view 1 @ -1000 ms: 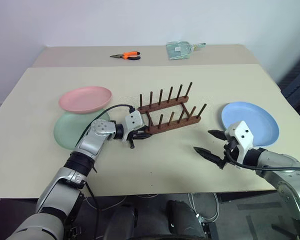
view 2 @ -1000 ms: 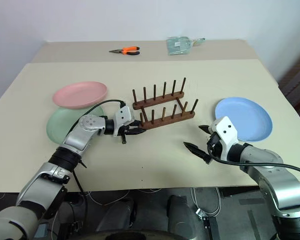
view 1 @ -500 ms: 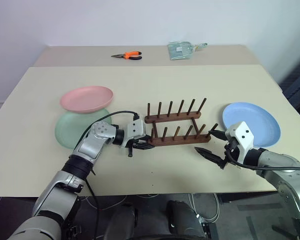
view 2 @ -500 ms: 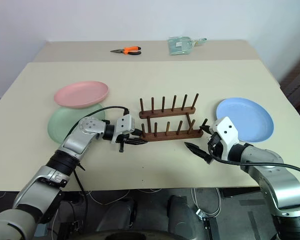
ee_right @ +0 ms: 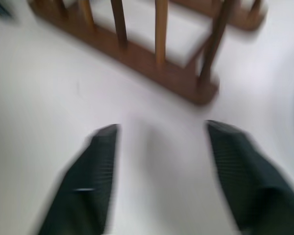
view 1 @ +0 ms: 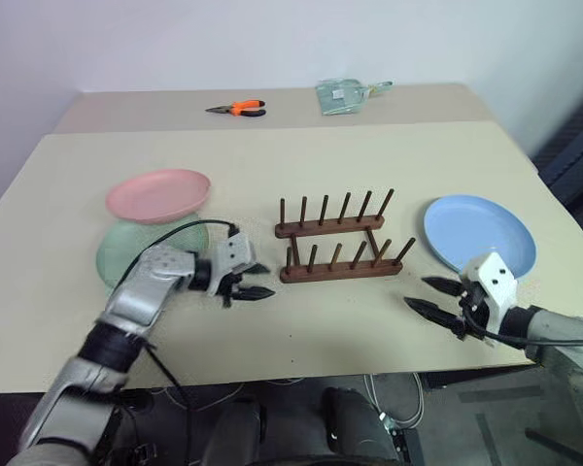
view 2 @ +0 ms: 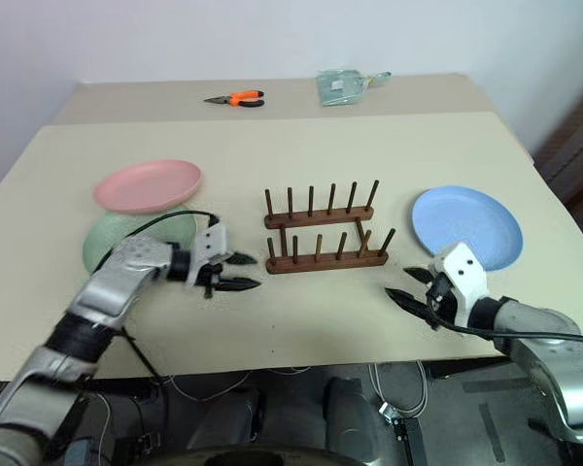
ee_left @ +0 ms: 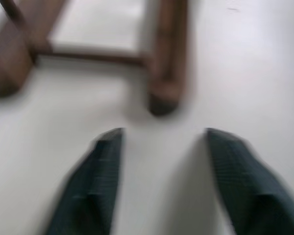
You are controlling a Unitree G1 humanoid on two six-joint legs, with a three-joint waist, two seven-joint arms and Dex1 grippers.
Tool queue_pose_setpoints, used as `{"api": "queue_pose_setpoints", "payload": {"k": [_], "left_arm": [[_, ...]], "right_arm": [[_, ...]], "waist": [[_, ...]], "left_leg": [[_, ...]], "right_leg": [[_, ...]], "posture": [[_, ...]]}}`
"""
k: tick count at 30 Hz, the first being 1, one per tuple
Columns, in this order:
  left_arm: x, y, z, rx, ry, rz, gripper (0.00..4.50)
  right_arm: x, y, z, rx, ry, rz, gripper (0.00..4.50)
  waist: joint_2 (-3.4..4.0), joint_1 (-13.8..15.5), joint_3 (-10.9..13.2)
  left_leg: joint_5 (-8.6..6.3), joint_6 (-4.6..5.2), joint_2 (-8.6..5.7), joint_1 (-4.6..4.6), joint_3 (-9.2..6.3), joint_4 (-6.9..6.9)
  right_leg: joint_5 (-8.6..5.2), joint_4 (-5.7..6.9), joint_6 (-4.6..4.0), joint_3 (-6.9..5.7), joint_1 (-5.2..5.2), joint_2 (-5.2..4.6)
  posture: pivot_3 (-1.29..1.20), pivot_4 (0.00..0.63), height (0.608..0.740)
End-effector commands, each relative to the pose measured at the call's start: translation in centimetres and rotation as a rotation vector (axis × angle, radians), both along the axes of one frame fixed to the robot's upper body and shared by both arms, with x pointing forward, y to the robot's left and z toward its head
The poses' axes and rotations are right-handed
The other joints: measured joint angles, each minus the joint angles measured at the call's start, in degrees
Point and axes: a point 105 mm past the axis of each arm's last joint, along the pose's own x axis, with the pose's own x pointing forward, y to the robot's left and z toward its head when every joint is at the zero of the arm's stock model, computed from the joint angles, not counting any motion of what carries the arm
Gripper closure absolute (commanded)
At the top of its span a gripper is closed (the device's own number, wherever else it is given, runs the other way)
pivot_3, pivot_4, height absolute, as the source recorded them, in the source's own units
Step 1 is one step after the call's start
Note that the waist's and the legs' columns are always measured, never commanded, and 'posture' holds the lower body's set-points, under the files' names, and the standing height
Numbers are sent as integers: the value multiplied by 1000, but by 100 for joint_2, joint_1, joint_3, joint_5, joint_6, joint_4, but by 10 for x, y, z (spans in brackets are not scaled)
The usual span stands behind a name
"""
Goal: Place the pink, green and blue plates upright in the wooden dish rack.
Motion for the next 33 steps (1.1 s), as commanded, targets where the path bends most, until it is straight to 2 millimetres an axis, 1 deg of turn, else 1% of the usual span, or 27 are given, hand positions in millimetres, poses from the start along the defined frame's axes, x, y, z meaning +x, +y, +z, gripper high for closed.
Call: {"api": "queue_pose_setpoints", "payload": {"k": [1,2,3,5,6,7,9,10,12,15,19,23,26,29,32,33], "left_arm": [[-13,-17,14,5,-54,-37,4155],[-16,-21,11,28,-62,-42,4500],[-18,-26,8,49,-76,-49,4500],[-20,-33,3,73,-119,-60,4500],[-17,-39,0,75,-151,-36,4500],[-12,-43,-4,72,-160,14,4500],[-1,-44,-12,80,-132,133,4500],[2,-45,-14,89,-152,153,4500],[17,-42,-21,108,-184,267,4500],[34,-38,-23,108,-222,380,4500],[51,-35,-22,93,-253,459,4500],[65,-34,-21,88,-274,494,4500],[72,-35,-19,76,-277,509,4500],[74,-38,-16,55,-275,510,4500],[63,-38,-12,23,-243,479,4500],[50,-38,-2,-71,-186,448,4259]], "right_arm": [[3,7,-9,-66,-12,39,3824],[8,9,-13,-86,-22,32,4268],[12,11,-16,-99,-32,30,4436],[19,16,-22,-117,-46,30,4436],[24,19,-25,-127,-57,21,4436],[30,21,-28,-142,-71,9,4436],[39,20,-32,-172,-92,-25,4436],[45,19,-32,-185,-104,-47,4436],[60,18,-31,-202,-132,-91,4436],[74,19,-27,-218,-162,-114,4436],[95,21,-16,-217,-211,-137,4436],[110,24,-9,-215,-240,-137,4436],[116,27,-6,-219,-250,-130,4436],[117,29,-5,-218,-257,-111,4436],[109,33,2,-172,-245,-59,4436],[98,40,11,-131,-252,18,4198]], "waist": [[0,22,0],[-1,18,0],[0,16,0],[0,7,0],[0,7,0],[-4,0,-1],[-9,-5,-4],[-14,-5,-7],[-12,-4,-10],[-11,6,-12],[-9,2,-12],[-4,-10,-14],[-3,-11,-14],[-2,-11,-15],[-2,-26,-15],[-2,-34,-14]], "left_leg": [[0,0,0,-1,-1,8],[0,0,0,-2,-1,13],[0,0,0,-2,0,17],[0,0,-2,-4,1,25],[0,0,-2,-4,1,25],[0,0,-2,-3,1,24],[0,0,-1,-3,1,25],[0,0,-1,-2,1,25],[0,0,-1,5,0,27],[0,0,-2,7,-2,56],[0,0,-3,16,-7,65],[0,0,-4,15,-6,60],[0,0,-5,11,-6,60],[0,0,-6,10,-6,60],[0,0,-6,9,-6,59],[0,0,-6,6,-6,58]], "right_leg": [[-7,0,-12,0,4,0],[-8,1,-13,-1,7,0],[-9,0,-14,0,10,0],[-9,0,-14,0,12,-1],[-9,0,-14,0,12,-1],[-9,0,-14,0,12,-1],[-8,3,-13,0,11,0],[-6,4,-12,0,11,1],[-5,4,-13,0,18,1],[-5,11,-15,-1,31,2],[-5,10,-15,-1,48,4],[2,13,-6,-1,41,5],[13,12,8,-1,37,5],[14,12,9,-1,36,5],[13,12,9,-1,34,5],[14,12,10,-1,31,5]], "posture": [[0,150,740],[0,150,740],[0,150,740],[0,150,740],[0,150,740],[0,150,740],[0,150,740],[0,150,740],[0,150,740],[0,150,740],[0,150,740],[0,150,740],[0,150,740],[0,150,740],[0,150,740],[0,150,740]]}}
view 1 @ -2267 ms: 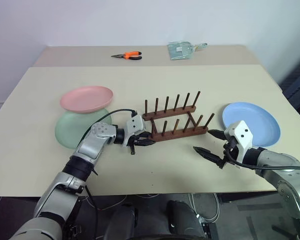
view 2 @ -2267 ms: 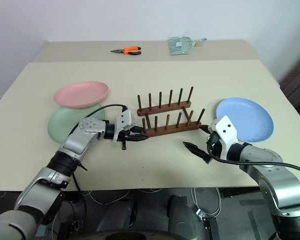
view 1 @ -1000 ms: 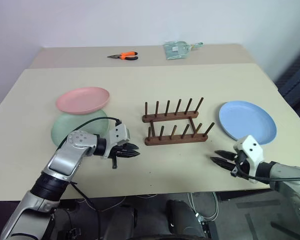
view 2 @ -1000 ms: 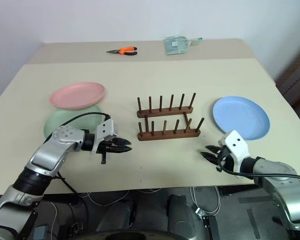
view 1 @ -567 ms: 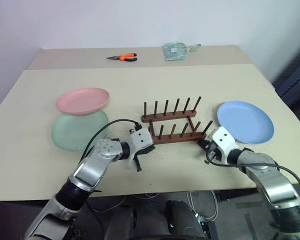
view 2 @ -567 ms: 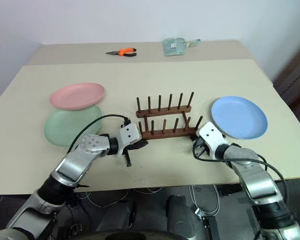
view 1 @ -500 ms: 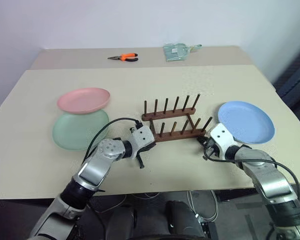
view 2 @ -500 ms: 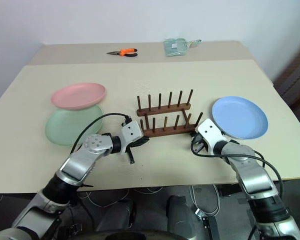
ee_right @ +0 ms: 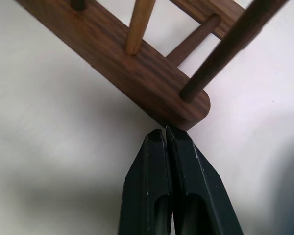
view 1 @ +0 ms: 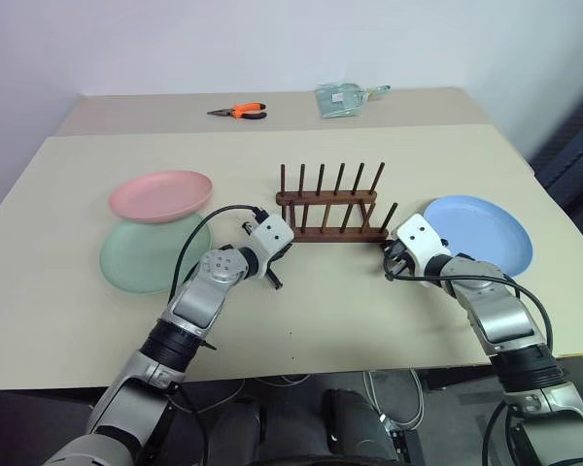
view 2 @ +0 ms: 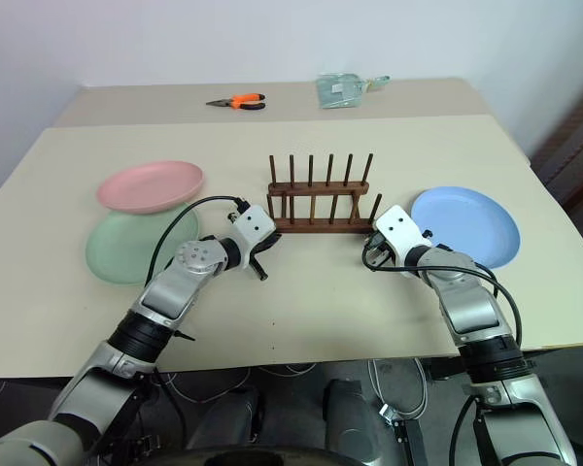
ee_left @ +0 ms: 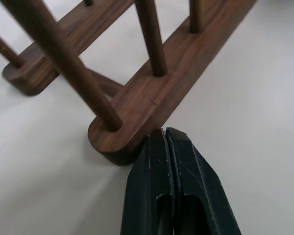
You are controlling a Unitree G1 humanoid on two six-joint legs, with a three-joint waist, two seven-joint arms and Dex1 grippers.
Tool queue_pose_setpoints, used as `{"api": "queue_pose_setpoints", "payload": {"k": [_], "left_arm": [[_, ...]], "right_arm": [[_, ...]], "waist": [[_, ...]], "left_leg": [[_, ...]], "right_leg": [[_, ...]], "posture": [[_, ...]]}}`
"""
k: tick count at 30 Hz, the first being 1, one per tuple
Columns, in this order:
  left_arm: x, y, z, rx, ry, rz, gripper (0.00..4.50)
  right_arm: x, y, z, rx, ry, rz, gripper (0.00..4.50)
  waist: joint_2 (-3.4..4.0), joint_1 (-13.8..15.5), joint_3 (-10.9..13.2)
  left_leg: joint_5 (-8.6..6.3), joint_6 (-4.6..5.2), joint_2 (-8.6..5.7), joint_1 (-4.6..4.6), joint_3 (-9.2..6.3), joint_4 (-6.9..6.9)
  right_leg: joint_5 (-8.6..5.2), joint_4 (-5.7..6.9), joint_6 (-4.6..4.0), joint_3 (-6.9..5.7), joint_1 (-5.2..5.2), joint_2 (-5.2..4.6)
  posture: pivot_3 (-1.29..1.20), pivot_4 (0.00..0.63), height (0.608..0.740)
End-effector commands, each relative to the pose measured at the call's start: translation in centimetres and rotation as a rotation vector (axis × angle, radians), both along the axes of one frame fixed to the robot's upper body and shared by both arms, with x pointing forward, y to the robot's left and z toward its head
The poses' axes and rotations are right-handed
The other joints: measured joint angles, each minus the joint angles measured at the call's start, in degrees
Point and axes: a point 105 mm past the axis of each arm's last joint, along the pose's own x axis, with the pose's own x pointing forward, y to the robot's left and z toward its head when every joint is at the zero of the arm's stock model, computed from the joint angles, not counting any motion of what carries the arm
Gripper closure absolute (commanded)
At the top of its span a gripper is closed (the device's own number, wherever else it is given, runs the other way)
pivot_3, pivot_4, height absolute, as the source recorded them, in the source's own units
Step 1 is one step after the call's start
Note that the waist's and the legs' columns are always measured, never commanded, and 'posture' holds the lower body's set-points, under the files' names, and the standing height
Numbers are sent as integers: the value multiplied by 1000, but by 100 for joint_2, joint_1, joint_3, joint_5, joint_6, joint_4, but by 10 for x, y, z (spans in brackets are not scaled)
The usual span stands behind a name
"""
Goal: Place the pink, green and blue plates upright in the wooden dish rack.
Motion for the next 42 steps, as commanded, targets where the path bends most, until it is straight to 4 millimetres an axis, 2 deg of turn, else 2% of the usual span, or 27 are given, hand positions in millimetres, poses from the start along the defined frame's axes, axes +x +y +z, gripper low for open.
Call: {"api": "queue_pose_setpoints", "payload": {"k": [1,3,5,6,8,9,10,11,12,13,15,18,21,26,29,32,34,37,38,39,41,42], "left_arm": [[-29,12,11,-163,101,-66,3991],[-51,20,60,-438,79,-143,3285],[-47,57,106,-662,-8,-27,2316],[-44,73,117,-708,-39,39,1881],[-35,98,126,-719,-82,171,856],[-20,130,131,-668,-158,366,415],[-8,162,137,-608,-227,574,415],[-3,184,142,-568,-274,714,415],[0,214,148,-554,-317,925,415],[-3,234,150,-562,-326,1079,415],[-10,255,148,-649,-301,1277,415],[-16,258,139,-823,-213,1404,415],[-12,247,125,-906,-97,1380,415],[4,224,101,-1097,133,1274,415],[17,208,97,-1140,217,1195,415],[21,208,91,-1190,255,1239,1236],[20,212,88,-1208,254,1273,2130],[20,213,88,-1242,262,1292,3806],[20,212,89,-1250,263,1283,4193],[21,210,91,-1245,256,1266,4450],[24,203,108,-1206,185,1169,4450],[25,197,123,-1200,123,1094,4450]], "right_arm": [[-23,17,29,76,-33,187,3922],[-40,27,49,146,-29,285,3234],[-55,36,70,175,-19,376,2280],[-61,39,76,178,-13,406,1880],[-67,45,86,182,-17,444,858],[-67,52,93,179,-43,473,451],[-68,59,99,177,-62,505,451],[-68,63,103,175,-74,524,451],[-68,67,105,173,-79,548,451],[-66,70,104,176,-80,562,451],[-62,72,100,177,-79,574,451],[-59,71,90,164,-67,579,451],[-59,70,83,157,-59,586,451],[-59,72,83,159,-68,588,451],[-60,75,84,155,-77,583,451],[-60,75,87,149,-97,568,392],[-59,75,90,146,-111,553,392],[-59,73,95,148,-120,541,392],[-58,73,97,156,-119,537,392],[-58,72,99,165,-114,536,196],[-57,72,106,192,-112,536,196],[-55,73,112,194,-135,536,196]], "waist": [[6,-18,3],[16,-34,13],[19,5,37],[17,23,42],[13,34,37],[13,34,33],[12,34,32],[7,35,36],[-1,32,41],[-10,28,44],[-35,24,45],[-46,79,45],[-51,144,48],[-55,166,50],[-57,153,50],[-58,150,50],[-58,140,50],[-60,151,51],[-60,156,52],[-61,157,52],[-65,163,54],[-66,158,55]], "left_leg": [[0,0,0,-2,0,-4],[-4,6,3,-14,2,-17],[-7,9,8,-27,0,-16],[-7,9,7,-35,-2,-5],[-7,9,7,-26,-11,3],[-7,8,6,-8,-10,2],[-8,7,4,7,-10,2],[-8,7,2,13,-9,2],[-8,7,-1,10,-10,5],[-8,7,-1,7,-11,6],[-7,8,-2,-9,-12,2],[-8,6,-10,-24,-11,0],[-9,0,-15,-30,-1,-2],[-8,-3,-14,-25,0,0],[-5,-7,-14,-21,0,4],[-4,-8,-13,-24,0,2],[-4,-9,-13,-24,1,1],[-4,-10,-11,-24,2,-1],[-4,-10,-11,-25,2,-1],[-4,-10,-11,-25,2,0],[-4,-10,-12,-26,2,1],[-4,-10,-13,-26,2,1]], "right_leg": [[0,0,0,0,-4,0],[1,-2,2,1,-23,-1],[8,-1,-10,1,-35,-1],[9,-1,-11,0,-38,-1],[0,-2,2,-8,-22,1],[-3,-5,2,-8,-3,1],[-14,-10,-9,-9,17,1],[-16,-15,-10,-8,26,0],[-16,-15,-10,-8,25,-1],[-15,-13,-8,-8,22,0],[3,-14,24,-8,2,1],[20,-15,19,-7,-13,-9],[22,-16,20,-7,-22,-18],[16,-13,27,-8,-18,-16],[11,-11,36,-8,-14,-14],[12,-11,35,-8,-18,-14],[15,-12,31,-7,-21,-14],[23,-12,17,-7,-23,-14],[23,-12,17,-7,-23,-14],[22,-12,18,-7,-22,-14],[21,-12,20,-7,-21,-14],[21,-12,20,-7,-20,-14]], "posture": [[0,150,740],[0,150,740],[0,150,740],[0,150,740],[0,150,740],[0,150,740],[0,150,740],[0,150,740],[0,150,740],[0,150,740],[0,150,740],[0,150,740],[0,150,740],[0,150,740],[0,150,740],[0,150,740],[0,150,740],[0,150,740],[0,150,740],[0,150,740],[0,150,740],[0,150,740]]}}
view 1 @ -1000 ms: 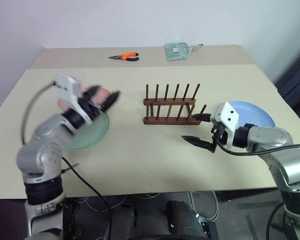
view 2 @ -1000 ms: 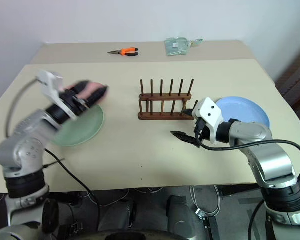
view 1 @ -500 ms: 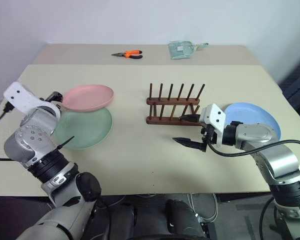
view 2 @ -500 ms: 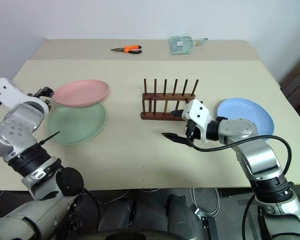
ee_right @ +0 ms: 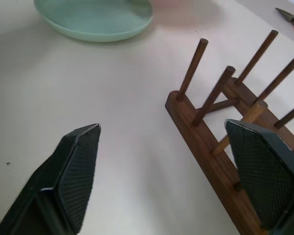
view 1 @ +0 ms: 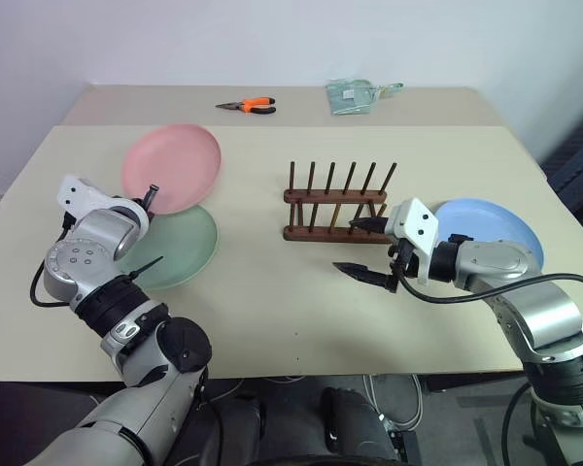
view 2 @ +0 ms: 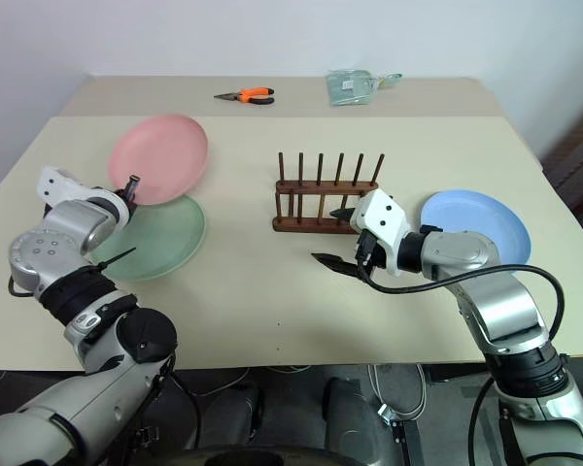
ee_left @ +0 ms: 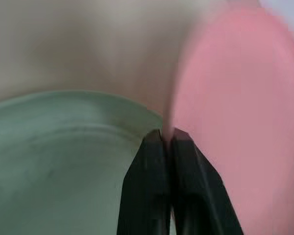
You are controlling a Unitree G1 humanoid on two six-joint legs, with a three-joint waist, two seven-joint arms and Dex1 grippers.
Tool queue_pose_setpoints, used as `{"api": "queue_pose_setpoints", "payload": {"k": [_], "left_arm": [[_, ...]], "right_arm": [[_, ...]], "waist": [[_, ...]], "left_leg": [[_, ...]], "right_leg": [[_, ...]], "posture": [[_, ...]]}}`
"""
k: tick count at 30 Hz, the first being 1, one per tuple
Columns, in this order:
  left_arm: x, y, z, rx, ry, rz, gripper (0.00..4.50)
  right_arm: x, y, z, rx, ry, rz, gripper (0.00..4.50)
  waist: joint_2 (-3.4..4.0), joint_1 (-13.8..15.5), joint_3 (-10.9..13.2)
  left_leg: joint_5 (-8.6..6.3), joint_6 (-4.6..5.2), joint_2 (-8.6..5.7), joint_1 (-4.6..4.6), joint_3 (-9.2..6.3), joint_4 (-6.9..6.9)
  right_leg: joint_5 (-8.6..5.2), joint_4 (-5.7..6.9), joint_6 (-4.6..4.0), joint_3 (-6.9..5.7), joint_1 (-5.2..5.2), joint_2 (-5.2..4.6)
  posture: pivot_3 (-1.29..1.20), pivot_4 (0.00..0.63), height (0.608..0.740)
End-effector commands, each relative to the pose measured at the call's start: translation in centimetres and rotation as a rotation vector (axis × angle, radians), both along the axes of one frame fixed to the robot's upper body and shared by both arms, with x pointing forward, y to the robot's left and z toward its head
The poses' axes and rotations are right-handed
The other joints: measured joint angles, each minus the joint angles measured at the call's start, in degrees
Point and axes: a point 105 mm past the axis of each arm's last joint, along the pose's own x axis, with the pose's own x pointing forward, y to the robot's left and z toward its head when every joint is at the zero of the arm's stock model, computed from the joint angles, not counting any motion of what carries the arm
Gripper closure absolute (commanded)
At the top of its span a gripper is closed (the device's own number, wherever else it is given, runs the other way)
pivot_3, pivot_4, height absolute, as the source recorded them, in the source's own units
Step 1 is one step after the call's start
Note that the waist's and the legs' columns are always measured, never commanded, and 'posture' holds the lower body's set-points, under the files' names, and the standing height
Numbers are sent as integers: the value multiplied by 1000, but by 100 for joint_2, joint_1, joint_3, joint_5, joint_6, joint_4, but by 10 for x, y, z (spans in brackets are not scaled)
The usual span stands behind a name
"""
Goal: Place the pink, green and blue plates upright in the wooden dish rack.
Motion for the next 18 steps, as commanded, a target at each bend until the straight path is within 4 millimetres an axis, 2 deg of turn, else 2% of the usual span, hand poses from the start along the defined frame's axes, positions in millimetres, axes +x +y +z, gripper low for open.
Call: {"api": "queue_pose_setpoints", "payload": {"k": [1,4,7,10,12,15,18], "left_arm": [[5,-17,59,152,-262,-99,4450],[0,-55,108,327,-485,-249,4450],[-5,-102,128,486,-579,-405,4450],[-10,-139,132,541,-612,-505,4450],[-12,-156,133,548,-617,-552,4450],[-18,-182,136,469,-646,-615,4450],[-21,-191,136,442,-644,-643,4450]], "right_arm": [[3,2,33,41,-103,4,196],[10,14,59,25,-263,5,196],[12,38,80,-3,-439,52,196],[21,57,89,-121,-649,58,196],[27,64,89,-216,-775,60,196],[39,66,87,-334,-927,25,196],[48,62,87,-379,-989,-7,196]], "waist": [[-4,-7,3],[-11,-3,7],[-9,-12,6],[-7,-17,5],[-8,-20,5],[-8,-23,5],[-9,-12,6]], "left_leg": [[0,0,0,-1,0,0],[2,-4,0,-7,0,0],[4,-8,0,-2,2,-3],[6,-11,0,1,3,-5],[6,-10,0,0,4,-4],[7,-11,1,0,4,-5],[12,-20,0,-7,4,-3]], "right_leg": [[1,0,-2,0,-1,0],[4,0,-6,0,-5,0],[3,-1,-6,1,-2,0],[3,-2,-6,1,-1,0],[3,-2,-6,2,-2,0],[3,-1,-6,2,-4,0],[3,-2,-6,3,-8,0]], "posture": [[0,150,740],[0,150,740],[0,150,740],[0,150,740],[0,150,740],[0,150,740],[0,150,740]]}}
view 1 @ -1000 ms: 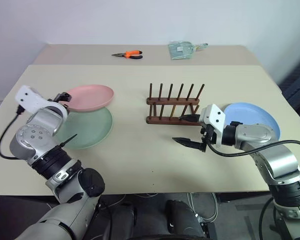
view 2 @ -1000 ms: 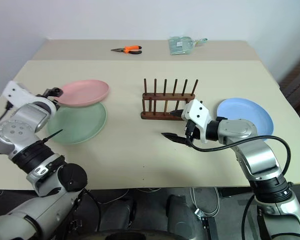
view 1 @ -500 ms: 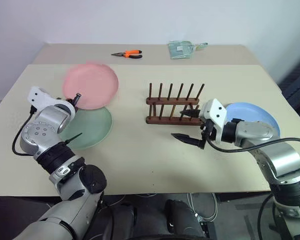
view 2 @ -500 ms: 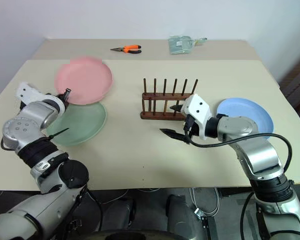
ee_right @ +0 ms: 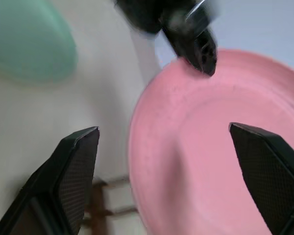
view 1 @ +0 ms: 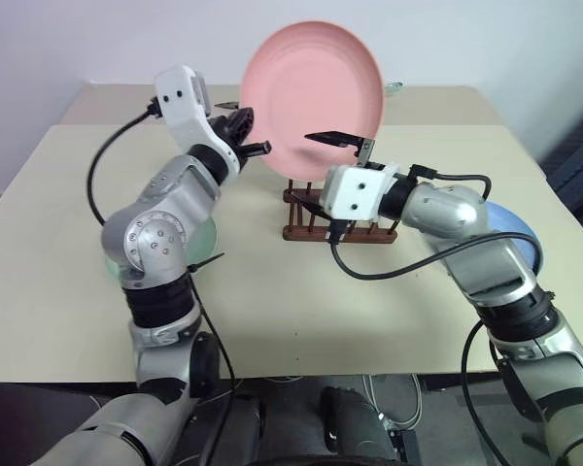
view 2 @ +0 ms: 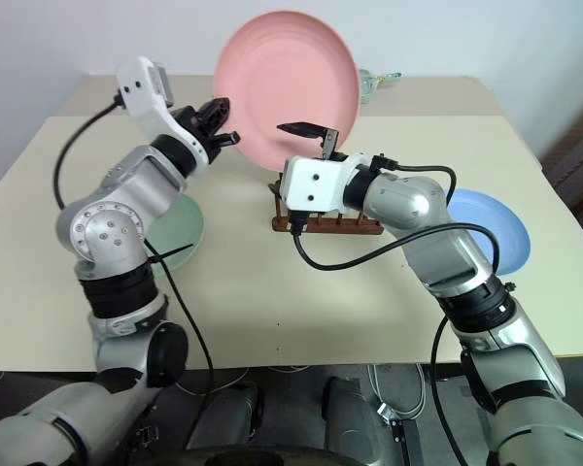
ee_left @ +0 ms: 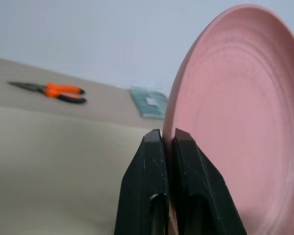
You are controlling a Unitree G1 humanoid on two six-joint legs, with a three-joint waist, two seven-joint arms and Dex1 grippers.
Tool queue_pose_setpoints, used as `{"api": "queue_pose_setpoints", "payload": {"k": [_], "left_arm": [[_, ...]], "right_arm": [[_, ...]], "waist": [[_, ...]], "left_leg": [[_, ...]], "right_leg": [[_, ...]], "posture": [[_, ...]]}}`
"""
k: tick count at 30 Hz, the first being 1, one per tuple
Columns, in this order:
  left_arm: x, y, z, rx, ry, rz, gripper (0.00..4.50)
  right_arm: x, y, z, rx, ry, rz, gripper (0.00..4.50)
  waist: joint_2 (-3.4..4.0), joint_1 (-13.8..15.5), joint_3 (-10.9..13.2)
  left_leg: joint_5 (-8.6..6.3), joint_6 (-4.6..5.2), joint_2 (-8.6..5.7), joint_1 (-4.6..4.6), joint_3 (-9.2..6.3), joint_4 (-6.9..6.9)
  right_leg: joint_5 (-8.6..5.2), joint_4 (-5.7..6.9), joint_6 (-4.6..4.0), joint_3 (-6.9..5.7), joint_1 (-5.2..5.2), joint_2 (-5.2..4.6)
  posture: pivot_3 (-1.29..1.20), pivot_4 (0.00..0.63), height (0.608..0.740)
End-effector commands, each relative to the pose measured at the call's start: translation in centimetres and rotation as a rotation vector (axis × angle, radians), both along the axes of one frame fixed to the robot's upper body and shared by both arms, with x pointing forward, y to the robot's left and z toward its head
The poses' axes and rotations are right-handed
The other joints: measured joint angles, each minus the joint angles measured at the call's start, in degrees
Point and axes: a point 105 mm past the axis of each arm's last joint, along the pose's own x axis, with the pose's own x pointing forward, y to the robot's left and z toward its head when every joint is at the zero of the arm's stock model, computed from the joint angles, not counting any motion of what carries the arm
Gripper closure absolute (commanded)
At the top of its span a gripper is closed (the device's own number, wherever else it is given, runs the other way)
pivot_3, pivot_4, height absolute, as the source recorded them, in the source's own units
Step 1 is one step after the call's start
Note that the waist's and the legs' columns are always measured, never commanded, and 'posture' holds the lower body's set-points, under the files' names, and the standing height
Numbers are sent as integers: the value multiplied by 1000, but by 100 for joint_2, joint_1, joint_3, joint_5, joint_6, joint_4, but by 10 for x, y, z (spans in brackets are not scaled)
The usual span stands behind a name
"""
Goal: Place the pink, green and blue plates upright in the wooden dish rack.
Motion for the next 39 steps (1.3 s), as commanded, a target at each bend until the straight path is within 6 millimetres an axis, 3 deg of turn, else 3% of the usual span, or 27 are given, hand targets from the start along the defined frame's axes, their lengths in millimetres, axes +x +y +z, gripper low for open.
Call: {"api": "queue_pose_setpoints", "payload": {"k": [1,3,9,10,12,14,17,21,24,27,29,33,39], "left_arm": [[-12,-8,22,-17,-72,-33,4500],[-11,-6,22,-39,-63,-29,4500],[-7,6,17,-58,-29,8,4500],[-5,10,18,-112,-23,10,4172],[-3,24,34,-314,-54,30,3439],[-2,37,45,-473,-74,50,2428],[8,70,41,-503,-68,200,1089],[13,94,32,-333,-95,302,1089],[13,80,-3,193,-134,244,1089],[5,67,-30,302,-153,101,1089],[-4,59,-39,325,-179,1,1089],[-36,32,-81,499,-160,-303,1089],[-45,30,-101,521,-105,-379,1089]], "right_arm": [[3,-2,12,-45,-130,-16,422],[7,-8,6,-90,-147,-41,1045],[13,-19,6,-118,-200,-92,3985],[14,-21,7,-118,-206,-99,4482],[14,-24,8,-116,-215,-110,4500],[15,-27,9,-110,-213,-119,4500],[14,-38,25,7,-210,-142,4500],[9,-58,56,300,-79,-129,4500],[-7,-83,101,970,330,59,4500],[-20,-101,115,1274,547,209,4500],[-23,-110,111,1353,631,218,4500],[-29,-108,76,1322,763,123,4500],[-23,-116,51,1382,875,38,4500]], "waist": [[0,0,0],[0,-12,0],[0,-26,0],[0,-23,0],[-4,-7,3],[-7,15,5],[-7,13,5],[-6,-6,5],[9,-80,12],[26,-11,17],[26,8,16],[41,-26,17],[77,-80,25]], "left_leg": [[1,-1,0,0,0,-1],[1,-2,0,1,0,-2],[0,1,1,4,1,-2],[0,1,1,3,1,-2],[0,0,0,4,1,-1],[0,0,1,-1,-1,2],[2,-3,0,1,0,2],[3,-5,1,6,1,-2],[2,-2,8,7,-1,-7],[-10,21,7,5,-7,-6],[-12,25,10,5,-9,-8],[-14,28,15,4,3,-19],[-13,32,15,6,14,-16]], "right_leg": [[0,0,0,0,0,0],[0,0,0,1,0,0],[0,1,-1,2,1,2],[0,1,-1,2,1,2],[0,0,-1,3,3,2],[0,-4,-1,2,3,2],[0,-5,-1,2,5,1],[1,-4,-2,4,5,4],[3,2,-8,8,4,15],[9,2,-30,12,4,14],[1,-4,-47,10,4,14],[-11,-9,-64,10,-3,13],[-12,-4,-62,14,-6,11]], "posture": [[0,150,740],[0,150,740],[0,150,740],[0,150,740],[0,150,740],[0,150,740],[0,150,740],[0,150,740],[0,150,740],[0,150,740],[0,150,740],[0,150,740],[0,150,740]]}}
